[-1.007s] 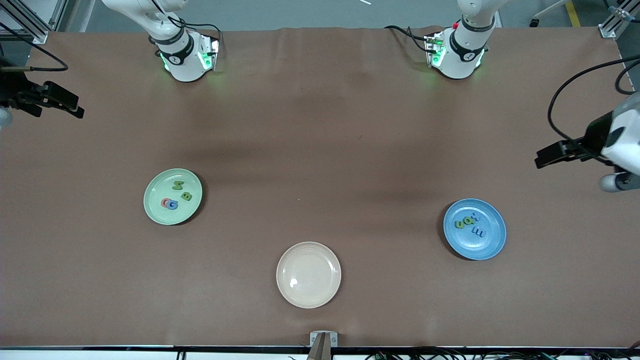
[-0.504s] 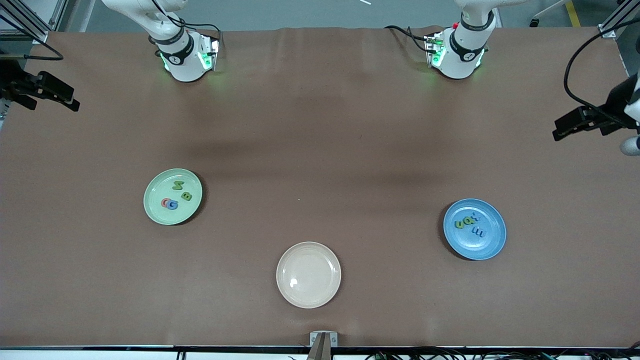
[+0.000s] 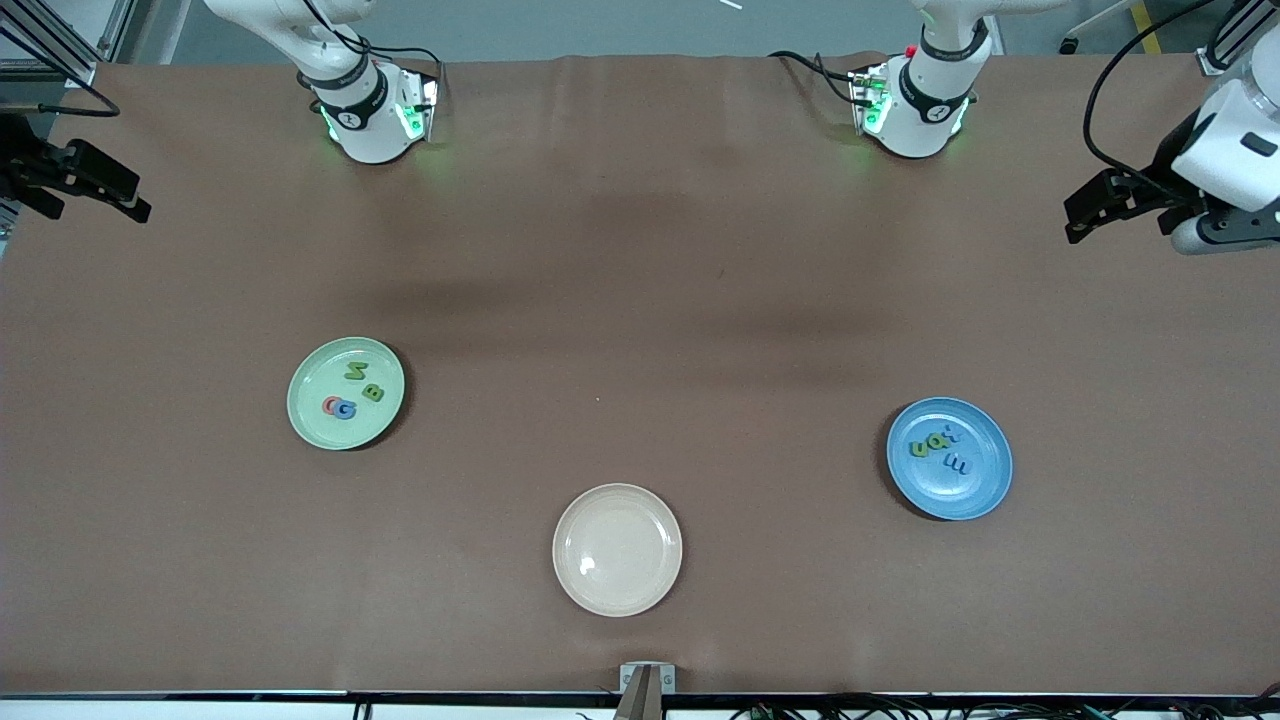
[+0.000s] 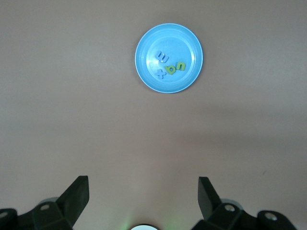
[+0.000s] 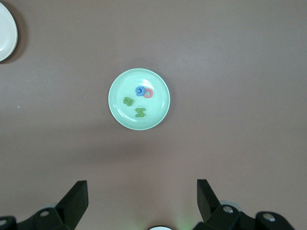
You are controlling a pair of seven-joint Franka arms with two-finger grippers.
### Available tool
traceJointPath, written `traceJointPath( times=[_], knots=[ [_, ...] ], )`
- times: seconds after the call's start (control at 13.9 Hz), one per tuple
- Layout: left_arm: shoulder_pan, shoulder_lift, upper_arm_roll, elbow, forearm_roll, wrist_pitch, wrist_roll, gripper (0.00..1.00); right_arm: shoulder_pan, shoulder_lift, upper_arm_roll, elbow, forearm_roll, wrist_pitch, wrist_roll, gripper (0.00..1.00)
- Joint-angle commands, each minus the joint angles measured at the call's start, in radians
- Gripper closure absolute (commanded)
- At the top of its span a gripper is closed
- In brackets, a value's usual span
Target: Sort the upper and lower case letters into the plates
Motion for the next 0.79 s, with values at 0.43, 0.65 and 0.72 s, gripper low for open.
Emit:
traceJointPath(
  times=[0.43,0.65,0.72],
  knots=[
    [-0.009,-0.009,0.003,-0.013,-0.017,0.014,-0.003,0.0,-0.003,0.074,0.015,0.053,-0.035,0.005,-0.023,0.0],
    [-0.005,0.01,0.004,0.012,-0.017,0.014,0.001,0.0,-0.004,0.059,0.015,0.016,-0.035,0.028,-0.023,0.0],
    [-0.005,0.013,0.004,0.015,-0.017,0.012,0.001,0.0,-0.006,0.057,0.015,0.016,-0.035,0.028,-0.023,0.0]
  ],
)
